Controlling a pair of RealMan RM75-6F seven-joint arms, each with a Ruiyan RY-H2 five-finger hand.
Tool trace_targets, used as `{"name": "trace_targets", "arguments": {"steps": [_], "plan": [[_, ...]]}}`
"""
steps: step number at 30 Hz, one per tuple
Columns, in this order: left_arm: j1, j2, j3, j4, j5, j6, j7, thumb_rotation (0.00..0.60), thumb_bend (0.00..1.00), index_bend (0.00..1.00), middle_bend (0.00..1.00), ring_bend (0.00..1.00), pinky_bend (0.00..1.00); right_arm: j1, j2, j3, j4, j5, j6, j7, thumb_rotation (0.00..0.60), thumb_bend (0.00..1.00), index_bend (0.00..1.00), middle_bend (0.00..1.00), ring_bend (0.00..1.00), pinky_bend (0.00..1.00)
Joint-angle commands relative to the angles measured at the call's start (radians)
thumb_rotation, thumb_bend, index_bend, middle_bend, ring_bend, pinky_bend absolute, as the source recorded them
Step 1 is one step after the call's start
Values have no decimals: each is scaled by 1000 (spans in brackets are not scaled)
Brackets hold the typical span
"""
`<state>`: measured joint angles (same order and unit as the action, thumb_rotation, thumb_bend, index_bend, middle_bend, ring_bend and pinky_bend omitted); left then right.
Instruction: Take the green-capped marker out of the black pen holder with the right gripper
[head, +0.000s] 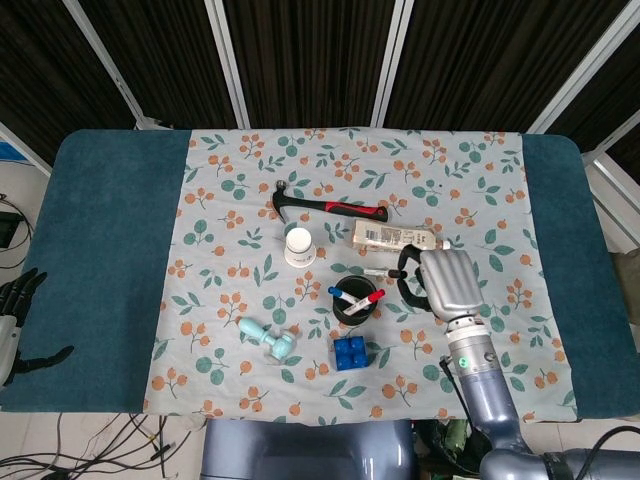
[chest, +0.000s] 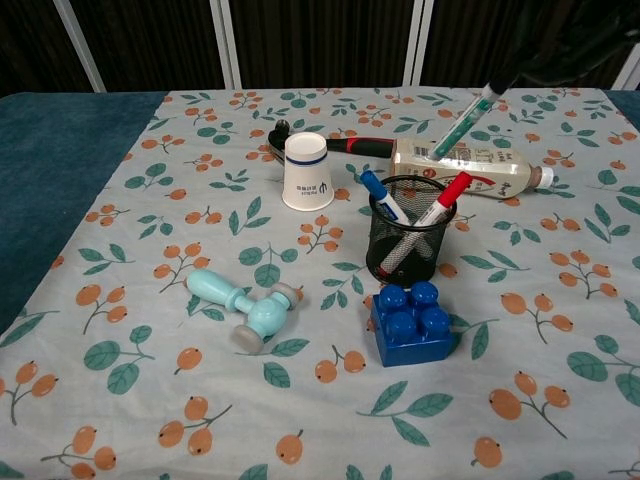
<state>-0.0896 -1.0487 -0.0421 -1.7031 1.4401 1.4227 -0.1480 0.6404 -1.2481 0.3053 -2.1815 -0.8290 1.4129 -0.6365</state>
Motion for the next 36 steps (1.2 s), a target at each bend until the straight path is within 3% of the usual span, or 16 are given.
{"name": "trace_targets", "arguments": {"steps": [1, 8, 14, 22, 28, 36], "plan": [[0, 0, -1, -1, -2, -1, 1, 600, 0, 0, 0, 0, 0, -56, 82, -1, -27, -17, 4, 70, 600, 466, 613, 1000, 1000, 1000], [-1, -4, 1, -6, 5, 2, 15, 600, 0, 0, 0, 0, 0, -137, 146, -74, 33, -44, -46, 183, 600, 466, 613, 1000, 1000, 1000], [-1, -7, 2, -8, 8, 3, 24, 600, 0, 0, 0, 0, 0, -164, 101, -118, 106, -53, -78, 238, 600, 466, 612, 1000, 1000, 1000], [-2, -7, -1, -5, -1, 0, 18, 600, 0, 0, 0, 0, 0, -170, 36, -127, 175, -33, -91, 252, 600, 420, 600, 1000, 1000, 1000], [-1, -4, -1, -5, -3, -1, 14, 600, 0, 0, 0, 0, 0, -163, 34, -132, 209, -29, -84, 199, 600, 306, 347, 1000, 1000, 1000], [0, -5, 0, -4, 1, 2, 18, 600, 0, 0, 0, 0, 0, -203, 72, -147, 234, -66, -60, 223, 600, 287, 128, 994, 979, 997]]}}
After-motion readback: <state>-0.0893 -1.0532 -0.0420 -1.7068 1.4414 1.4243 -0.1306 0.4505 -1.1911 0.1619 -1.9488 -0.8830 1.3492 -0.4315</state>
